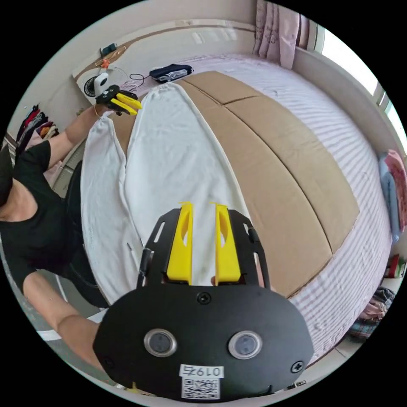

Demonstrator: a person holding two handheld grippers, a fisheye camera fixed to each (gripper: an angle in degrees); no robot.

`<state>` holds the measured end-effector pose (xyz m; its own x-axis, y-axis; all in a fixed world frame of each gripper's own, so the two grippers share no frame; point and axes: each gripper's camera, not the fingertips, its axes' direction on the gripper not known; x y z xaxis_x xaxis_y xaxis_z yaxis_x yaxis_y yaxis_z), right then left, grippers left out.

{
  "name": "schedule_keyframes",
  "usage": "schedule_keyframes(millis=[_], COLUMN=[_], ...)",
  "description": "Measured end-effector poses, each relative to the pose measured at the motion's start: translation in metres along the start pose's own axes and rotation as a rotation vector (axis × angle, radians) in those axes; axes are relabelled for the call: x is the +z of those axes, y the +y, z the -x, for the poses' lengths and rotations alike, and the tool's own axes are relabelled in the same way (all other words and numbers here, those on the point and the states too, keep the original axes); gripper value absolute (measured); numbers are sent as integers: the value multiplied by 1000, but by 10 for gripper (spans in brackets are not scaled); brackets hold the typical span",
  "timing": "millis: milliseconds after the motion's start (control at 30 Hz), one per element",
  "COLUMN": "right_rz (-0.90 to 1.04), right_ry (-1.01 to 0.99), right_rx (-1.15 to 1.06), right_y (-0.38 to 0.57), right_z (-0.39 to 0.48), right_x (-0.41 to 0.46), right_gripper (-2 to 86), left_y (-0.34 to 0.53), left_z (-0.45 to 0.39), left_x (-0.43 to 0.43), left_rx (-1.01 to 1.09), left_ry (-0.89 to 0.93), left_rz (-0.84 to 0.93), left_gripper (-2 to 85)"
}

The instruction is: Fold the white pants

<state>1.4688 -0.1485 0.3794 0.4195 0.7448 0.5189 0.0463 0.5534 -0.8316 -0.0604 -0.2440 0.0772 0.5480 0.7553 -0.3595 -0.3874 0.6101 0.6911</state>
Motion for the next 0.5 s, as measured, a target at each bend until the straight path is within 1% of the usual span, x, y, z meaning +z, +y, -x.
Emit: schedule_keyframes(millis=[33, 67, 167, 200, 267, 333, 400, 433, 500], right_rz=[41, 67, 122, 126, 125, 137, 128, 98, 98], right_ry=[-116, -162, -58, -53, -110, -181, -208, -250, -339], right_rx=[10, 24, 42, 45, 67, 95, 119, 125, 125], right_y=[-20, -35, -58, -61, -69, -74, -78, -80, -85], right_z=[-32, -58, -96, -103, -131, -152, -171, -181, -193], right_x=[-11, -21, -48, -55, -80, -94, -109, -122, -133], right_gripper=[83, 84, 90, 92, 97, 101, 102, 99, 86], left_y=[-2, -7, -18, -23, -30, -37, -45, -47, -53], left_z=[8, 25, 72, 93, 124, 153, 186, 192, 216], left_x=[7, 21, 50, 59, 70, 79, 89, 93, 108], left_rx=[5, 10, 15, 2, -11, -8, -16, -18, -21], left_ry=[0, 2, -31, -36, -28, 22, 46, 47, 45], left_rz=[-1, 10, 53, 68, 80, 61, 47, 55, 96], left_gripper=[30, 32, 34, 31, 27, 24, 23, 23, 25])
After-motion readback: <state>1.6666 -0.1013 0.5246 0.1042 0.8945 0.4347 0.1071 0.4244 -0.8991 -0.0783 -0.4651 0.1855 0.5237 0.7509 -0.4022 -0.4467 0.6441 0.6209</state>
